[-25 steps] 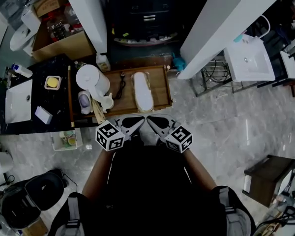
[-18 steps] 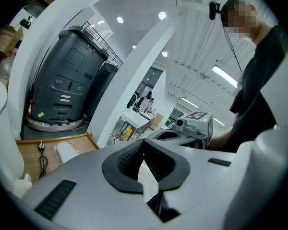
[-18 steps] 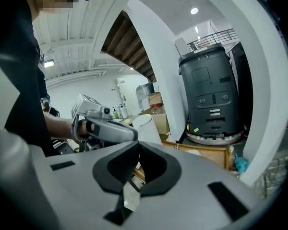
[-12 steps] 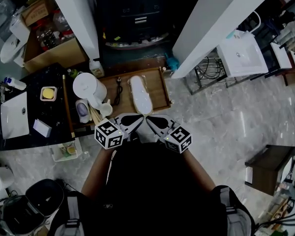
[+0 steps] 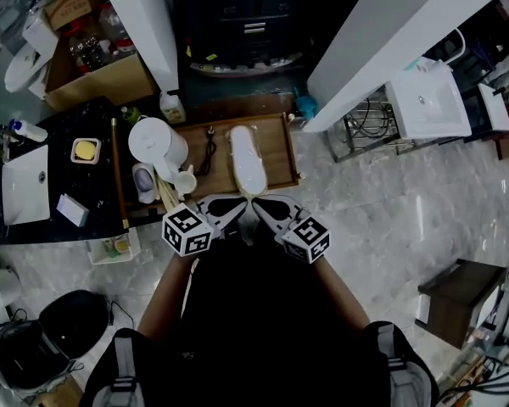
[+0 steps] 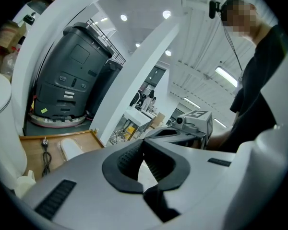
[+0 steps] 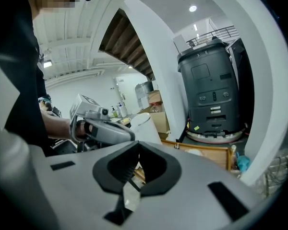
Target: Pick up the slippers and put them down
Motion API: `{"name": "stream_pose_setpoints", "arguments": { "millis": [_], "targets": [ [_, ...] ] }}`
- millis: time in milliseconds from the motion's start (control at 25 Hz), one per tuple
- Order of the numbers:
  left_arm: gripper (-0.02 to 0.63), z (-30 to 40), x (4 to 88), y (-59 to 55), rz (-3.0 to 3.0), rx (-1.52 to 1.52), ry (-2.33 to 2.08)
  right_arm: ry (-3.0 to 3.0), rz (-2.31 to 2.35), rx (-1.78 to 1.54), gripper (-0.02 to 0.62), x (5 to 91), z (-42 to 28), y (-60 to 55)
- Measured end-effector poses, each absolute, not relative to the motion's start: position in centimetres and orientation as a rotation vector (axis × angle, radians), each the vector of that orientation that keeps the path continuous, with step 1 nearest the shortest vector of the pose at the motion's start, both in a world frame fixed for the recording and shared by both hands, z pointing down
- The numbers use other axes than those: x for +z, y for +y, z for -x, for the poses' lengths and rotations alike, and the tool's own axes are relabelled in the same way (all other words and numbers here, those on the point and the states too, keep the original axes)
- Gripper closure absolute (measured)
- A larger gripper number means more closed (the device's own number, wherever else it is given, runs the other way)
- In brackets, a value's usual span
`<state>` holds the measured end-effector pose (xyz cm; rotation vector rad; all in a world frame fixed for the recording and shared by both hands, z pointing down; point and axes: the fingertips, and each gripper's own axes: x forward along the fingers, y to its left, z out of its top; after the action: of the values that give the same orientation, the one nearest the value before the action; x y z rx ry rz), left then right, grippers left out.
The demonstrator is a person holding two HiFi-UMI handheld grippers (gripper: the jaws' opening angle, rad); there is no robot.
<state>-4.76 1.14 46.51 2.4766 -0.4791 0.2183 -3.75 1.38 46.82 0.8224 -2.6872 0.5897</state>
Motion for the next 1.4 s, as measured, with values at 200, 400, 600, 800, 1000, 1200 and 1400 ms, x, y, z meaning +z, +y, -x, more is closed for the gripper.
{"name": "stream_pose_setpoints", "arguments": {
  "millis": [200,400,600,800,1000,1200,1400],
  "targets": [
    [0.594,4.4,47.5,0.2,-2.426,0.242,-0.546,-2.7,-0.767,0.619,0.588,47.5,2.7,0.0],
    [0.594,3.5,48.4,-1.3,-2.375,0.257,-0.641,-2.698,-0.678,0.62,0.588,48.8,1.1,-1.8],
    [0.594,2.7,49.5,-2.6,-2.34,0.285,-0.717,-2.708,-0.576,0.6,0.588,49.8,0.1,-2.9],
    [0.594,2.1,50.6,-3.7,-2.293,0.278,-0.776,-2.701,-0.51,0.665,0.588,51.6,-1.0,-3.4],
    [0.594,2.0,51.7,-3.8,-2.254,0.267,-0.787,-2.663,-0.465,0.698,0.588,53.2,-1.3,-3.6],
    [0.594,2.2,53.1,-4.2,-2.226,0.257,-0.774,-2.643,-0.461,0.729,0.588,54.2,-0.7,-3.9],
    [0.594,2.6,54.6,-4.4,-2.185,0.225,-0.746,-2.604,-0.469,0.753,0.588,55.5,-0.5,-4.2]
  ]
}}
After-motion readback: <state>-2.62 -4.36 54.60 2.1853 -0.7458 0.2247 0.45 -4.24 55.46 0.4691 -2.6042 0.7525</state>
